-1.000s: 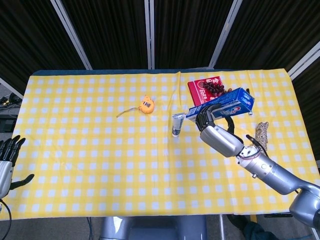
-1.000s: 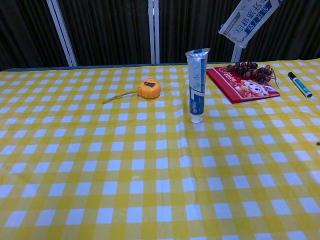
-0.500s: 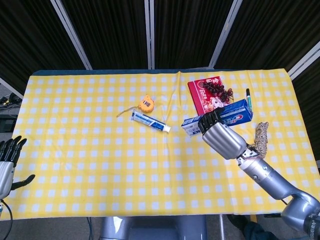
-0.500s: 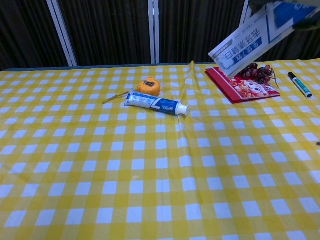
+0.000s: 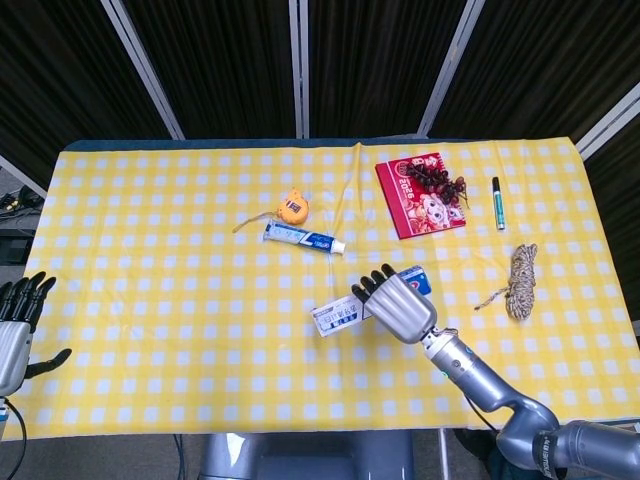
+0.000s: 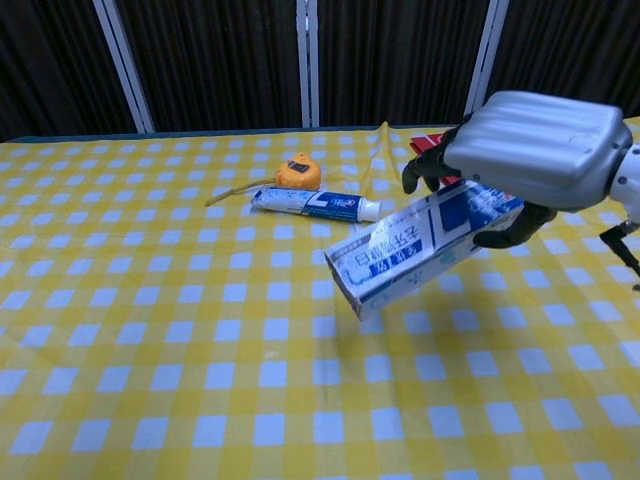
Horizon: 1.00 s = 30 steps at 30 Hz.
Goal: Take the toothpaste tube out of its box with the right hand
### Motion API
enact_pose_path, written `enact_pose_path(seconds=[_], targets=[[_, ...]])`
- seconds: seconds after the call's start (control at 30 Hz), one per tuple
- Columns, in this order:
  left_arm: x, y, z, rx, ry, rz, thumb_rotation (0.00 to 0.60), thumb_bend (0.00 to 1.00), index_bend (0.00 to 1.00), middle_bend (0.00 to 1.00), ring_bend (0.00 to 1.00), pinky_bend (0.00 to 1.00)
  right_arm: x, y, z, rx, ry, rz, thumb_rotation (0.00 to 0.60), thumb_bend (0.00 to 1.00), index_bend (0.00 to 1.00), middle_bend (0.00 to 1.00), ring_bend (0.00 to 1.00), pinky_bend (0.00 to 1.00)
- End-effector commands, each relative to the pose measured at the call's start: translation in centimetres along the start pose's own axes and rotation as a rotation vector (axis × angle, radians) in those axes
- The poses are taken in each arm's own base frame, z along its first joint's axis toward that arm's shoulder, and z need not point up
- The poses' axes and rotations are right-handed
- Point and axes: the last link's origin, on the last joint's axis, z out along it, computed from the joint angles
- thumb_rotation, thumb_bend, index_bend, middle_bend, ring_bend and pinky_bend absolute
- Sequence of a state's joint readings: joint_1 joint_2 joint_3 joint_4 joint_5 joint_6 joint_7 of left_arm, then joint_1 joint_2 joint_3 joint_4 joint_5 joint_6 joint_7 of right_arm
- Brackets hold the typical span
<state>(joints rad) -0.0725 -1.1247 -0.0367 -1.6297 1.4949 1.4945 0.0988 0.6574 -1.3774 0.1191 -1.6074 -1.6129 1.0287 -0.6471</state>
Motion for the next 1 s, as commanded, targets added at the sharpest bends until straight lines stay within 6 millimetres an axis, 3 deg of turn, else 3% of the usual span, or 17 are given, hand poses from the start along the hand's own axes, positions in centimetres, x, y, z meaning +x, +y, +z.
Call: enact_pose_path(seconds=[0.03,0.23,0.4,0.7,0.8,1.0], targets=[[0.0,-0.1,0.0,0.002,0.001,-0.001,0.600,0.00,0.00,0.00,0.00,0.00,-1.2,-0.9,-0.2,0.015,-0.049,0.049,0.600,0.03,0.09,0.14,0.20,0.28],[0.0,-0.2,0.1,0.004,-0.002,-0.003,0.600,0.00,0.00,0.00,0.00,0.00,-0.6,-0.5,-1.9,-0.039,-0.058,0.091,0.600,0.00,0.05,0.10,0.15,0.23],[0.2,-0.1,-0.1,-0.001,0.006,-0.008,0.600,0.00,0.00,0.00,0.00,0.00,0.3,2.0,-5.0,-0.116,-0.014,0.068,0.600,0.00,0.05,0.09,0.13,0.18],[0.7,0.0,-0.5,-0.007,0.035,-0.021,0.600,0.00,0.00,0.00,0.00,0.00,0.9,7.8,-13.9,-0.354,0.107,0.105,0.600,0.00,0.01,0.00,0.00,0.00],[0.8,-0.1,-0.6,-0.006,0.042,-0.026,0.600,0.00,0.00,0.00,0.00,0.00,0.2,8.4,-16.8,-0.431,0.121,0.159,0.600,0.00,0.00,0.00,0.00,0.00],[1.0,-0.2,-0.7,-0.006,0.048,-0.033,0.600,0.00,0.00,0.00,0.00,0.00,-1.4,8.8,-19.4,-0.506,0.131,0.166,0.600,0.00,0.00,0.00,0.00,0.00]])
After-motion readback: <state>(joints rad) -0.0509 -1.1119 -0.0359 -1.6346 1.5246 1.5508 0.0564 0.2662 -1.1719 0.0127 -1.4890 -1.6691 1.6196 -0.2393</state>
